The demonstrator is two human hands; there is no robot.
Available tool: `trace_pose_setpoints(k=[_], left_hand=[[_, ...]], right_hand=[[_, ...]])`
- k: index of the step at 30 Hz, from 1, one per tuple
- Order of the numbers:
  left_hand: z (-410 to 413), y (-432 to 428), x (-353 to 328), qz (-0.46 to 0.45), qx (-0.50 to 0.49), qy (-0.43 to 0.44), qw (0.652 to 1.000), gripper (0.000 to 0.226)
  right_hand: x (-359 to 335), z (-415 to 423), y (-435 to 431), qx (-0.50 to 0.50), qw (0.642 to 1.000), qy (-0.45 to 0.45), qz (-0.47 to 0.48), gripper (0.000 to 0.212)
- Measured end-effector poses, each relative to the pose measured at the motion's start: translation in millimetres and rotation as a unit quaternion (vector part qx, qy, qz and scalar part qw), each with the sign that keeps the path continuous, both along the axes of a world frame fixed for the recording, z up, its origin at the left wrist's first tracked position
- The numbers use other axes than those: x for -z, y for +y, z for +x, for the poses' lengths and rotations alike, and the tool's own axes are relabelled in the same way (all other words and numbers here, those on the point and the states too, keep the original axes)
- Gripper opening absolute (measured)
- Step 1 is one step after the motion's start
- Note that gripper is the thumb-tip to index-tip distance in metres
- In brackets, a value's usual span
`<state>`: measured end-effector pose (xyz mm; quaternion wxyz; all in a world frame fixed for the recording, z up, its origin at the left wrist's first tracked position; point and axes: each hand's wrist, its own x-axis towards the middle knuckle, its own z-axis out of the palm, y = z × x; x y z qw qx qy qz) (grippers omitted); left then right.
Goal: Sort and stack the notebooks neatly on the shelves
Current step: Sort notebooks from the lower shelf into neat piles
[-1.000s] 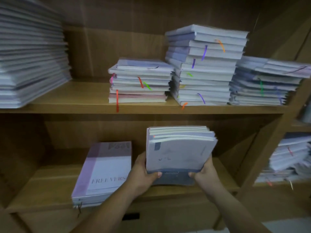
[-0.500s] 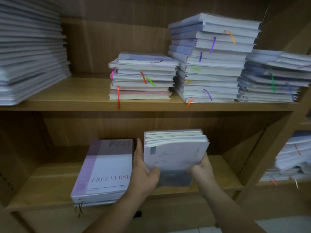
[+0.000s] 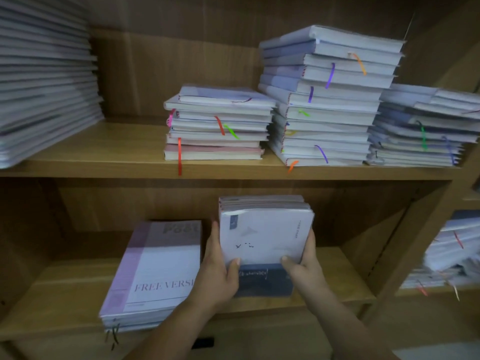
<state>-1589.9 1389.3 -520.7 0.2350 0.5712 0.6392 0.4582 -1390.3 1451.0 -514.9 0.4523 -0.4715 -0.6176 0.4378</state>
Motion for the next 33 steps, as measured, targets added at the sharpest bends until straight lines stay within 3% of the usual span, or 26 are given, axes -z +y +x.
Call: trace_pose_setpoints(k=[4, 8, 15, 21, 29, 33], left_hand=[[-5, 0, 4, -0.023, 0.006, 0.013, 1.000, 0.111], [-4, -1, 8, -0.042, 0.001, 0.016, 0.999, 0.114], [-2, -6, -21, -0.058, 0.043, 0.007, 0.997, 0.113], [2, -48, -35, -0.131, 0.123, 0.009, 0.984, 0.119], [-33, -134, -51, -0.113, 0.142, -0.068, 0.981, 0.109], [-85, -180, -54, -0.137, 0.081, -0.170, 0.972, 0.106]], right_hand=[[4, -1, 4, 0.014, 0.998, 0.007, -0.054, 0.083], [2, -2, 6, 0.019, 0.997, -0.046, -0.058, 0.080], [-23, 19, -2, -0.039, 0.993, -0.105, -0.042, 0.097], [-29, 51, -57, -0.072, 0.986, -0.082, -0.124, 0.119], [-60, 25, -133, -0.089, 0.987, -0.058, -0.122, 0.123], [-68, -33, -163, -0.127, 0.986, -0.082, -0.069, 0.107]])
